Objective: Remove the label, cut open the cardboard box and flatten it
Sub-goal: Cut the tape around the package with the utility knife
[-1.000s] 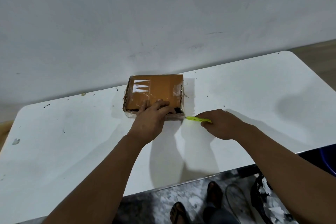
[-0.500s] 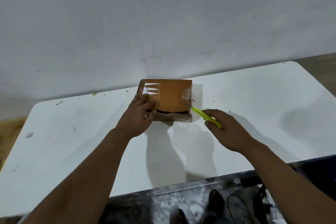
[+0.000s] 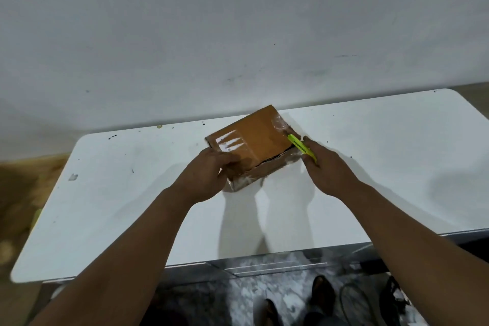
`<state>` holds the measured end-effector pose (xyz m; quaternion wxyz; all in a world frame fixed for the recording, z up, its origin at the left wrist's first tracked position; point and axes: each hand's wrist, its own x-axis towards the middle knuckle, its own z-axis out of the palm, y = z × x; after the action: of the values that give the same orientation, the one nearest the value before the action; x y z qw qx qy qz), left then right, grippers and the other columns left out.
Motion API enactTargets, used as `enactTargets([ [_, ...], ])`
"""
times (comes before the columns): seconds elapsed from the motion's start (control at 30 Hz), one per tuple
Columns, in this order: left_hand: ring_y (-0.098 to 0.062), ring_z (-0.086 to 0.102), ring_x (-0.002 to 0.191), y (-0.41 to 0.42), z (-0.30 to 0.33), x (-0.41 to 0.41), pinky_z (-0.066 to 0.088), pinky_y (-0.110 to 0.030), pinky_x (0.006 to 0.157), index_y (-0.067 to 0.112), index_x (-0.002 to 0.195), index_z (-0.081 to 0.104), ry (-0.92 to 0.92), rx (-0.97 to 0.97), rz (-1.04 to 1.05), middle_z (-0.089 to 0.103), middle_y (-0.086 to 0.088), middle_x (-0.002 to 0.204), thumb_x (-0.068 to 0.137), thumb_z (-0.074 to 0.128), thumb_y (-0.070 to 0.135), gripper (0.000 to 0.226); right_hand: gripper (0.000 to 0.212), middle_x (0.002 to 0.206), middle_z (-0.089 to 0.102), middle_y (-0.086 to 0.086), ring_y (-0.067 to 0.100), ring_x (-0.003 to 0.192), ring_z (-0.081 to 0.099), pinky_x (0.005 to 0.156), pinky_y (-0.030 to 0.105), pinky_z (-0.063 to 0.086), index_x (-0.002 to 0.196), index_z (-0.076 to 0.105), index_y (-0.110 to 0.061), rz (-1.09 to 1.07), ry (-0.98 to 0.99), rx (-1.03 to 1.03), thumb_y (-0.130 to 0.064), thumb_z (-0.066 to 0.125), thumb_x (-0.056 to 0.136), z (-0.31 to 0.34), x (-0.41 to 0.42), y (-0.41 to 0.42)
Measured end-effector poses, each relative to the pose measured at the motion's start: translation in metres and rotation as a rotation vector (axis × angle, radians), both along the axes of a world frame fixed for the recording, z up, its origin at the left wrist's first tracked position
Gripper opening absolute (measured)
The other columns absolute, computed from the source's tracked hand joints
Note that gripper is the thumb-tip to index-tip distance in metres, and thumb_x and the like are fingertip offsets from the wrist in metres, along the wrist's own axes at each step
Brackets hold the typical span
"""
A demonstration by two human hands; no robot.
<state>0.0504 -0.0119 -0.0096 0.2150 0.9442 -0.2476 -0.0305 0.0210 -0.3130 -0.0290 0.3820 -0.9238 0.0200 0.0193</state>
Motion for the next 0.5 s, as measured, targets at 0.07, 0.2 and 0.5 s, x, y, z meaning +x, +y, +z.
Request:
enactTargets([
  [0.07,-0.011,0.066,0.098,0.004,0.003,-0.003,0.053,-0.036,0.09,0.036,0.124,0.069,0.038,-0.032,-0.04,0.073,0.015,0.111,0.09,0.064,0.015,0.041,0.049,0.153,0.042,0.006,0.027,0.139,0.041,0.109,0.034,0.033,0.151,0.036,-0.016,0.026,-0.009,-0.054,-0.023,0.045,0.103,0.0,0.006,0.001],
  [0.2,-0.004,0.06,0.102,0.002,0.004,-0.015,0.043,-0.035,0.091,0.05,0.114,0.07,0.005,0.053,-0.096,0.068,0.019,0.108,0.092,0.064,0.034,0.027,0.048,0.159,0.033,0.006,0.027,0.143,0.036,0.113,0.035,0.028,0.15,0.037,-0.019,0.062,-0.008,-0.109,-0.023,0.044,0.102,-0.001,0.02,0.007],
  [0.5,-0.024,0.047,0.108,-0.007,-0.002,-0.014,0.048,-0.049,0.082,0.052,0.122,0.059,-0.078,0.357,-0.209,0.046,0.001,0.107,0.099,0.047,0.04,0.029,0.042,0.136,0.053,0.013,0.032,0.125,0.05,0.1,0.04,0.041,0.143,0.047,-0.02,0.034,-0.065,-0.116,-0.023,0.043,0.102,0.001,0.031,0.022],
])
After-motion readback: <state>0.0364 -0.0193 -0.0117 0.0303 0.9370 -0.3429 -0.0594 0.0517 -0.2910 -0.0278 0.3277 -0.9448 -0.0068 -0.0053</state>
